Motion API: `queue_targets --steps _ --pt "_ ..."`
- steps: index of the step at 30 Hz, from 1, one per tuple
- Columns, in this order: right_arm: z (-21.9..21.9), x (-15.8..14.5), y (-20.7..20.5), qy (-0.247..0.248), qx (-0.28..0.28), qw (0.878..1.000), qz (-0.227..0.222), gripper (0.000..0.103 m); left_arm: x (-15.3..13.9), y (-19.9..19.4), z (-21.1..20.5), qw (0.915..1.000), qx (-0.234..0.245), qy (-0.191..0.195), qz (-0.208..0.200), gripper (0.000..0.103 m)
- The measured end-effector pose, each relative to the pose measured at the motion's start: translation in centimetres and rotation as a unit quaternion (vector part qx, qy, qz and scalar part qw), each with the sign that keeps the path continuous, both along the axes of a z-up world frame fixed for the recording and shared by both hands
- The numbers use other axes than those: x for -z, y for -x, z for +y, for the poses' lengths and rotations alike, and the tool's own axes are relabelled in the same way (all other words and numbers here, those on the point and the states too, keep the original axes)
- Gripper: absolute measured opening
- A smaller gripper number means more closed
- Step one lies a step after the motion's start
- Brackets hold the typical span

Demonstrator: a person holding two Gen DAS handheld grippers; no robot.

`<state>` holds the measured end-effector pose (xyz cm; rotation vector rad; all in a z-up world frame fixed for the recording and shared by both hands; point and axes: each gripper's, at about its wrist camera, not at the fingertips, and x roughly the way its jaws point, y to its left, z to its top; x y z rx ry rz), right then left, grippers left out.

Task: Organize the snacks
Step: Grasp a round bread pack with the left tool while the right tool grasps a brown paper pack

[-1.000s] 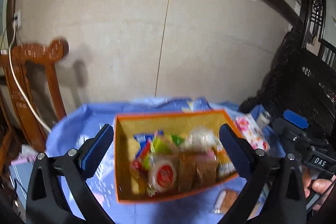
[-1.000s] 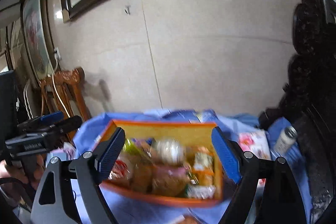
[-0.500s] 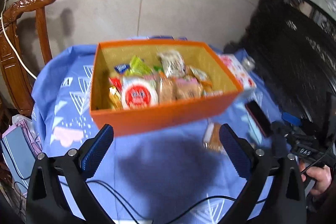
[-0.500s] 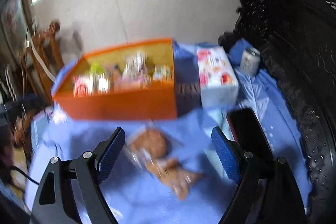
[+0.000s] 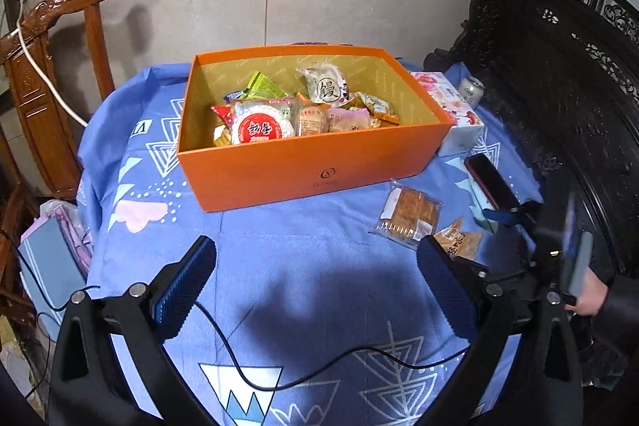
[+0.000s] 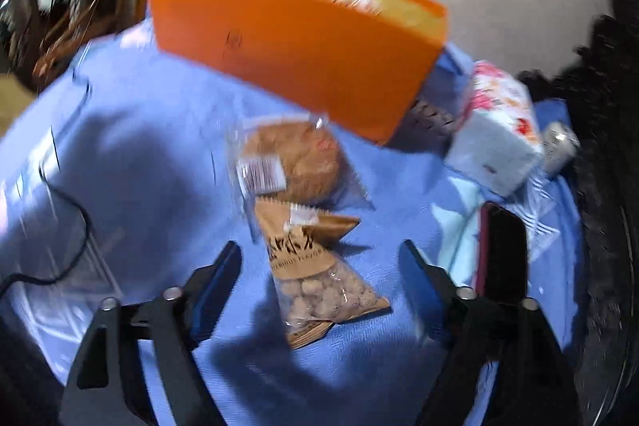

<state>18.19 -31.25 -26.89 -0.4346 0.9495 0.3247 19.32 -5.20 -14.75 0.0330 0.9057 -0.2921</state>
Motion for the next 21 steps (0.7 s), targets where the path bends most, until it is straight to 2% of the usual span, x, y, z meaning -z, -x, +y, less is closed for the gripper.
queue_targets --steps 2,4,8,10,13,16,18,21 --pt "-0.1 0.8 -0.4 0.001 -0.012 1.0 0.011 0.064 0.1 0.3 -0.1 0.9999 -0.009 -0.006 0.004 0.099" --pt "-0.4 1.3 -0.7 -0.006 -0.016 1.0 0.016 0.06 0.2 0.4 -0.3 0.9998 -0.015 -0.011 0.008 0.099" --pt "-0.7 1.9 -0.7 -0.014 -0.018 0.999 0.025 0.038 0.5 0.4 -1.3 0.9996 -0.015 -0.02 0.014 0.099" --pt "-1.2 1.5 -0.5 -0.033 -0.006 0.999 0.026 0.031 0.8 0.2 -2.3 0.9996 -0.006 -0.024 0.011 0.099" --pt "-2.4 0.0 0.4 -0.099 0.034 0.994 0.026 0.03 1.4 -0.3 -4.5 0.9992 0.019 -0.035 0.001 0.099" --pt "-4.1 -1.0 1.5 -0.169 0.082 0.981 0.037 0.03 2.6 -1.2 -7.2 0.9977 0.05 -0.046 -0.001 0.099" --pt "-5.1 -1.5 2.3 -0.203 0.114 0.972 0.038 0.029 3.7 -2.0 -9.0 0.9964 0.067 -0.053 0.001 0.099" --pt "-6.1 -2.0 3.3 -0.221 0.148 0.963 0.034 0.03 5.9 -3.7 -11.7 0.9945 0.081 -0.066 0.009 0.099"
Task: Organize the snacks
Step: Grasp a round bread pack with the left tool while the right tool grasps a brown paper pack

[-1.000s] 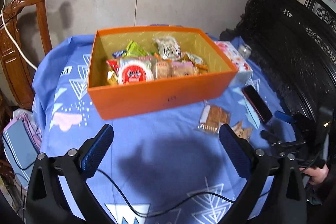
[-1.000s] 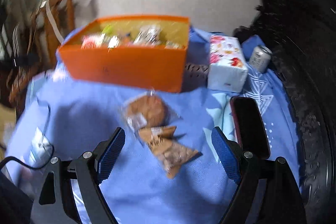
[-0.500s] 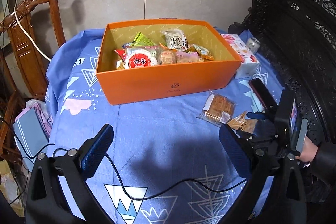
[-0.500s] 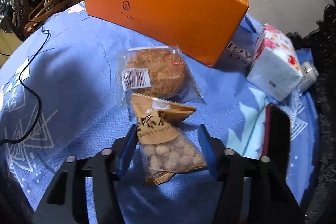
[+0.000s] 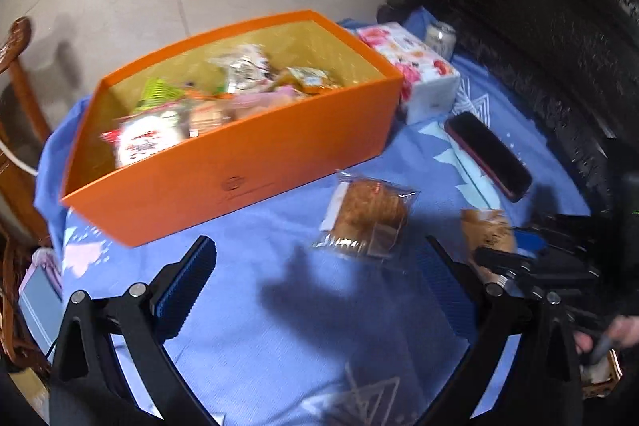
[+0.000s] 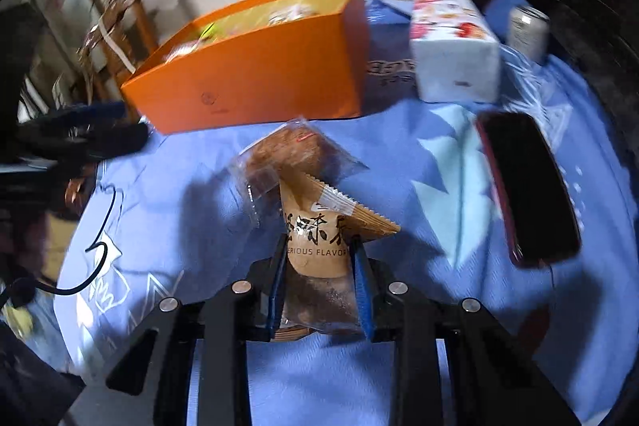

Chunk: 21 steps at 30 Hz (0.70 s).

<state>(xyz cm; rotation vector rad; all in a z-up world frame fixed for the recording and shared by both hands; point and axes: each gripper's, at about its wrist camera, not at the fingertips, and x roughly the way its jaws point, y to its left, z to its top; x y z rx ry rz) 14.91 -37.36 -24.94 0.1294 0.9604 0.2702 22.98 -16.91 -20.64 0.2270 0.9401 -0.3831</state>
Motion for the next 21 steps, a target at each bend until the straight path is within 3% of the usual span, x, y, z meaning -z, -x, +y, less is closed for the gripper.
queue_targets --steps 11,21 --pt "-1.2 1.0 0.1 -0.014 0.026 0.999 0.02 0.03 6.7 -3.6 -6.1 0.9982 0.042 -0.025 0.035 0.099" --pt "-2.2 2.2 -1.1 -0.03 0.051 0.998 0.036 0.03 10.6 -4.9 -7.9 0.9941 0.077 -0.059 0.048 0.099"
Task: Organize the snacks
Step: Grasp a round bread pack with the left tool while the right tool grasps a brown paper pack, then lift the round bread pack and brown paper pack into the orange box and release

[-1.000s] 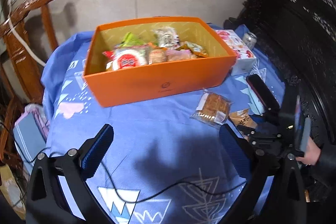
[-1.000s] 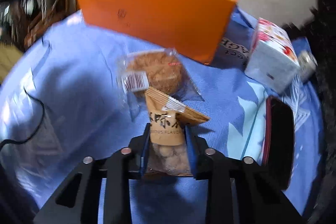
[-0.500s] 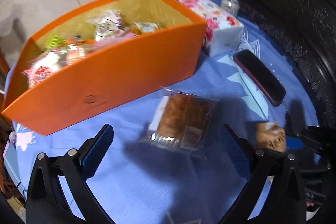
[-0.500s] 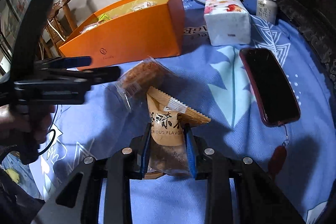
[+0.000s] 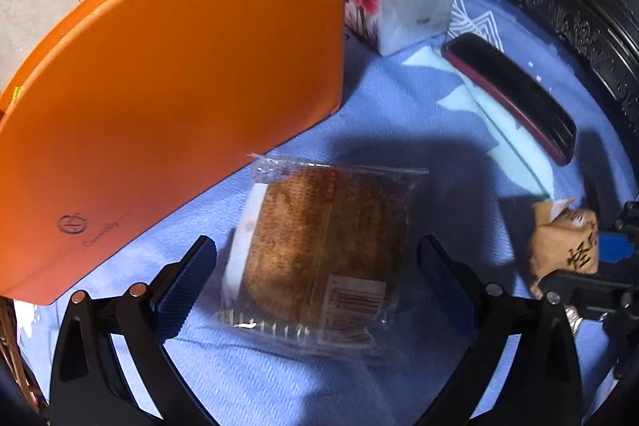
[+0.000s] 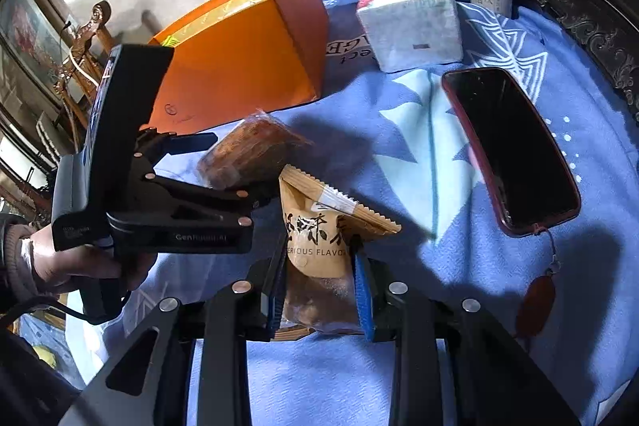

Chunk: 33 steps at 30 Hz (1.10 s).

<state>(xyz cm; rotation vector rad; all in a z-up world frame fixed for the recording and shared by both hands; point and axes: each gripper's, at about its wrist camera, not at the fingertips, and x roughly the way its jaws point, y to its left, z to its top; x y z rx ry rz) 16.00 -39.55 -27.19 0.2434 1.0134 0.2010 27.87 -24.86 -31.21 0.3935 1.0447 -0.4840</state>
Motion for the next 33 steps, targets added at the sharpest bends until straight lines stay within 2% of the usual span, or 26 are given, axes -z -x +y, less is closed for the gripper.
queue_targets --steps 2,4,5,6,13,18,27,33 --pt "-0.2 0.2 0.0 0.002 0.006 1.0 0.003 0.03 0.5 0.0 -0.4 1.0 0.01 -0.001 0.0 0.098" --pt "-0.3 0.3 0.1 0.002 0.013 1.0 0.004 0.03 0.5 0.1 -0.4 0.9998 0.016 0.014 -0.007 0.092" --pt "-0.4 0.3 0.2 0.003 0.015 1.0 0.005 0.03 0.5 0.1 -0.5 0.9995 0.021 0.024 -0.007 0.081" --pt "-0.4 0.3 0.3 0.004 0.019 1.0 0.005 0.03 0.5 0.1 -0.5 0.9991 0.026 0.031 -0.006 0.077" --pt "-0.2 -0.3 1.0 0.012 0.037 0.999 0.003 0.03 0.2 0.5 -0.8 0.9988 0.037 0.033 -0.005 0.076" --pt "0.2 -1.4 1.3 0.02 0.043 0.999 -0.007 0.03 -1.0 1.2 -0.3 0.9983 0.036 0.042 -0.016 0.076" --pt "2.5 -4.6 2.9 0.032 0.051 0.997 -0.043 0.03 -6.6 3.7 3.4 0.995 0.017 0.073 -0.067 0.076" --pt "5.1 -7.5 3.0 0.019 0.041 0.997 -0.067 0.03 -12.2 5.2 8.9 0.9891 -0.025 0.099 -0.106 0.076"
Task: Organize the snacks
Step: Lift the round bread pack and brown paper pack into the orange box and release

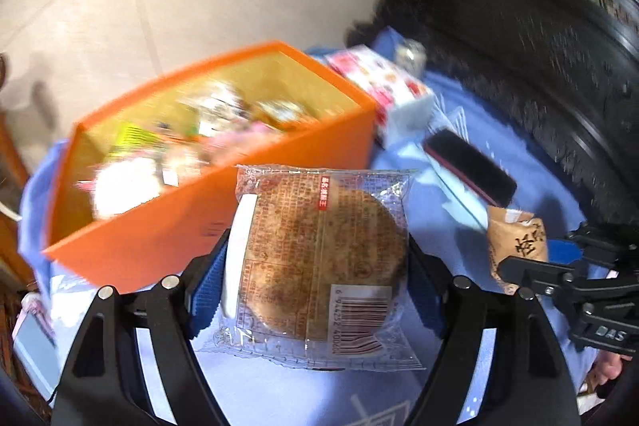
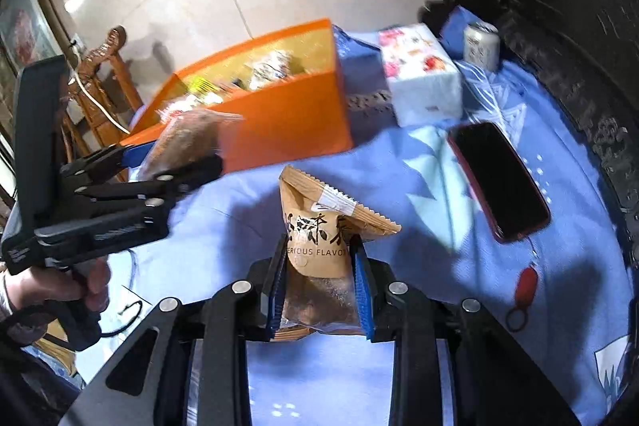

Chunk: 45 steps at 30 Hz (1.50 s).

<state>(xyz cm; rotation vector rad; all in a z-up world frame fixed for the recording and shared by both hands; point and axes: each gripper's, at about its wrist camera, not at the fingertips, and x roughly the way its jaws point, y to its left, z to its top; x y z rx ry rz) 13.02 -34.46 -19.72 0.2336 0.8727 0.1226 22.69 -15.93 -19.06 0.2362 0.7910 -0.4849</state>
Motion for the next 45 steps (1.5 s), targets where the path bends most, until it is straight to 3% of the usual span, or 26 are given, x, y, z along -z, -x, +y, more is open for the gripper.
queue_targets --steps 6,13,19,27,28,29,30,31,45 --pt "3.1 -5.5 -3.3 -0.018 -0.023 0.997 -0.069 0.03 -6.4 -0.6 6.5 0.9956 -0.076 0.038 -0.041 0.076" --pt "6.3 -11.7 -9.9 -0.013 -0.042 0.989 -0.138 0.03 -11.9 -4.9 11.5 0.9847 -0.139 0.068 -0.081 0.076" --pt "8.0 -13.2 -15.6 -0.002 -0.049 0.989 -0.138 0.03 -13.2 -9.2 11.6 0.9811 -0.156 0.071 -0.089 0.076" --pt "8.7 -11.3 -20.3 0.022 -0.035 0.993 -0.106 0.03 -11.0 -13.0 10.5 0.9816 -0.169 0.062 -0.063 0.077" --pt "8.5 -11.2 -20.5 0.023 -0.028 0.994 -0.105 0.037 -10.8 -13.2 10.5 0.9818 -0.17 0.06 -0.06 0.078" --pt "8.4 -11.1 -20.6 0.026 -0.02 0.994 -0.103 0.064 -10.7 -13.3 10.5 0.982 -0.169 0.06 -0.059 0.087" --pt "8.3 -11.1 -20.5 0.03 -0.01 0.994 -0.105 0.08 -10.8 -13.2 10.5 0.9816 -0.172 0.058 -0.061 0.099" --pt "8.2 -11.3 -20.3 0.037 0.0 0.993 -0.11 0.1 -11.0 -12.9 10.6 0.9801 -0.179 0.053 -0.067 0.099" --pt "9.7 -11.9 -17.0 0.066 0.001 0.995 -0.079 0.099 -11.7 -10.9 11.4 0.9791 -0.194 0.031 -0.052 0.099"
